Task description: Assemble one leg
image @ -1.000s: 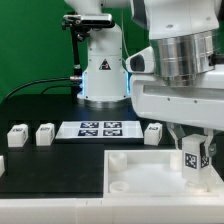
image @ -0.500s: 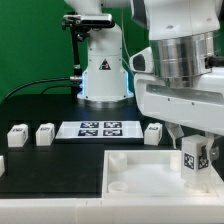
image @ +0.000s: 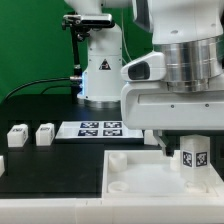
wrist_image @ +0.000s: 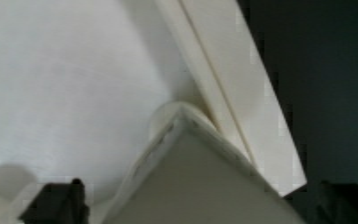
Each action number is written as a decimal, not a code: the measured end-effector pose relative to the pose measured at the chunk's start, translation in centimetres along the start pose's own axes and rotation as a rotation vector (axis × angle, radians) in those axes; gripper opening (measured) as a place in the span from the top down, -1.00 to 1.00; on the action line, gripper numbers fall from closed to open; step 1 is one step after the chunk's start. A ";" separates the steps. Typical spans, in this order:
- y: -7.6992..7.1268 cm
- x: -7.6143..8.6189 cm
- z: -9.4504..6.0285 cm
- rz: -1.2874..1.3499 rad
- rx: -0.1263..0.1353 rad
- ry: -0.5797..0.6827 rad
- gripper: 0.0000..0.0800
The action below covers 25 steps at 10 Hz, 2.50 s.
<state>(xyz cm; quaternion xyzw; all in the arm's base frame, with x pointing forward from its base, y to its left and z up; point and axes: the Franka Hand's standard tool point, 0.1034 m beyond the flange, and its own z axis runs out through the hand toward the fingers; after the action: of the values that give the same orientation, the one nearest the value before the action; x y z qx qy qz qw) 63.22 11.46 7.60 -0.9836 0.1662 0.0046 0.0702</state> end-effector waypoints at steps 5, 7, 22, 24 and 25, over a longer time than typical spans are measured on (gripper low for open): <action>0.1 -1.0 0.4 -0.438 -0.001 0.018 -0.62; -0.2 -1.6 0.0 -0.420 0.000 0.019 -0.62; -0.9 -1.5 0.3 0.528 0.042 0.008 0.26; -1.2 -1.2 0.3 0.747 0.055 -0.001 0.26; -1.3 -1.1 0.3 0.835 0.060 -0.005 0.26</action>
Offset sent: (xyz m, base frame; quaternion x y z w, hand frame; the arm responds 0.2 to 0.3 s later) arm -0.0209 0.0061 0.0009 -0.0160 0.0195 -0.1524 0.9880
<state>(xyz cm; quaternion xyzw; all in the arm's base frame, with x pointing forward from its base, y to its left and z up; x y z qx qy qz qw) 62.64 13.07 7.50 -0.8292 0.5506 0.0301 0.0913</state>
